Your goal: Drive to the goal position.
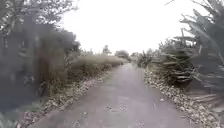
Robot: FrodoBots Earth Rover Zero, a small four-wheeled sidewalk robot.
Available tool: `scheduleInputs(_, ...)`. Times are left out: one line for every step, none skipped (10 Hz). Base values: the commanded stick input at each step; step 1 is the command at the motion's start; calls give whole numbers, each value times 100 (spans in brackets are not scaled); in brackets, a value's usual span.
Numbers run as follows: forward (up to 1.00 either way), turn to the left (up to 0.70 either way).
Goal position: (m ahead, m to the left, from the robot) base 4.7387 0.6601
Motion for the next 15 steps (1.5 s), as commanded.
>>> scheduleInputs(85, 0)
scheduleInputs(85, 0)
scheduleInputs(85, 0)
scheduleInputs(85, 0)
scheduleInputs(85, 0)
scheduleInputs(85, 0)
scheduleInputs(85, 0)
scheduleInputs(85, 0)
scheduleInputs(85, 0)
scheduleInputs(85, 0)
scheduleInputs(85, 0)
scheduleInputs(85, 0)
scheduleInputs(85, 0)
scheduleInputs(85, 0)
scheduleInputs(85, -4)
